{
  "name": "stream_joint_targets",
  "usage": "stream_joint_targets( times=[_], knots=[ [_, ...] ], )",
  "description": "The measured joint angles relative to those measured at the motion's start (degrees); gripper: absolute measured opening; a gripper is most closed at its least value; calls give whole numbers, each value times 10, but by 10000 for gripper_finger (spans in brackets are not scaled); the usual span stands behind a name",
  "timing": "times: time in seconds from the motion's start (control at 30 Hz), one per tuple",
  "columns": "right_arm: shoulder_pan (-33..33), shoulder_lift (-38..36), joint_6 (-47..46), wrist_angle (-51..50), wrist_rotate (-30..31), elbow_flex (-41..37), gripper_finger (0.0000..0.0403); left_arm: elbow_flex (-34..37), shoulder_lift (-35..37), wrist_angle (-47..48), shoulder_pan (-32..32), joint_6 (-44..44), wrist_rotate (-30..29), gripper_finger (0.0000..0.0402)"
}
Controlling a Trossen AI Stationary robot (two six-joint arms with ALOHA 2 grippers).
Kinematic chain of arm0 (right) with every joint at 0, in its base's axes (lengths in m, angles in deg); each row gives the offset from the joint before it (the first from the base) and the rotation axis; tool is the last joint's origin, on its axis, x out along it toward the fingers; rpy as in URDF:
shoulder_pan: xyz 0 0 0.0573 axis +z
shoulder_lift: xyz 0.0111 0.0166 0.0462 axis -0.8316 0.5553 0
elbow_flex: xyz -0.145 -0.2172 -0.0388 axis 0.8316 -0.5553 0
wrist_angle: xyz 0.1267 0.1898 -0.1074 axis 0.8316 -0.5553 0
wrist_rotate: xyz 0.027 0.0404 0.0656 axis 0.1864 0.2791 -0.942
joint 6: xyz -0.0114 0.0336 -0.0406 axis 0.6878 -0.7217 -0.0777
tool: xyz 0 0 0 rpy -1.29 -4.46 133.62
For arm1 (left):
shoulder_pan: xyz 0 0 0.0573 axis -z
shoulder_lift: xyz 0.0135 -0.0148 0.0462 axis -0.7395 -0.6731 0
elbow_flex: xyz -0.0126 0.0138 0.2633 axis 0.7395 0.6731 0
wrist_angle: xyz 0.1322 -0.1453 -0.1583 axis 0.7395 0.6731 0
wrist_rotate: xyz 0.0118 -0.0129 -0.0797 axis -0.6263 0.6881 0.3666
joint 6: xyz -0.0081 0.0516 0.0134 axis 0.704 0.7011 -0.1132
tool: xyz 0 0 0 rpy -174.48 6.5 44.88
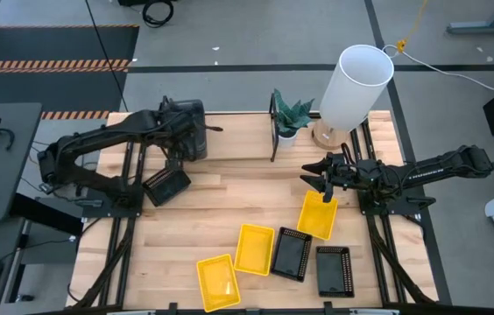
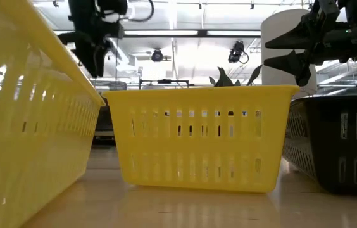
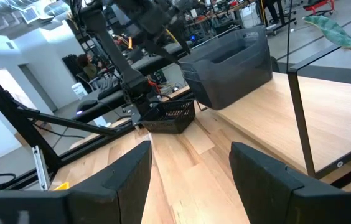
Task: Stack baskets on shelf by color
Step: Stack the middle yellow bin on top of the bottom yellow bin
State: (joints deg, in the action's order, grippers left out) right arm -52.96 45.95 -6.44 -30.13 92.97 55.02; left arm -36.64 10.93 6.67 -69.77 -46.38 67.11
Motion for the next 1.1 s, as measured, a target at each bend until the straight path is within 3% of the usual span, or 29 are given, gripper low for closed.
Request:
stream_joint_targets(
  times=[0.37, 0.63, 1.1],
  knots=[
    [0, 0, 0, 0, 0, 0, 221, 0, 38, 1, 122, -125, 13, 171],
    [0, 0, 0, 0, 0, 0, 221, 0, 17, 7, 197, -238, 93, 171],
    [0, 0, 0, 2, 0, 0, 221, 0, -102, -55, 346, -321, 123, 171]
  ],
)
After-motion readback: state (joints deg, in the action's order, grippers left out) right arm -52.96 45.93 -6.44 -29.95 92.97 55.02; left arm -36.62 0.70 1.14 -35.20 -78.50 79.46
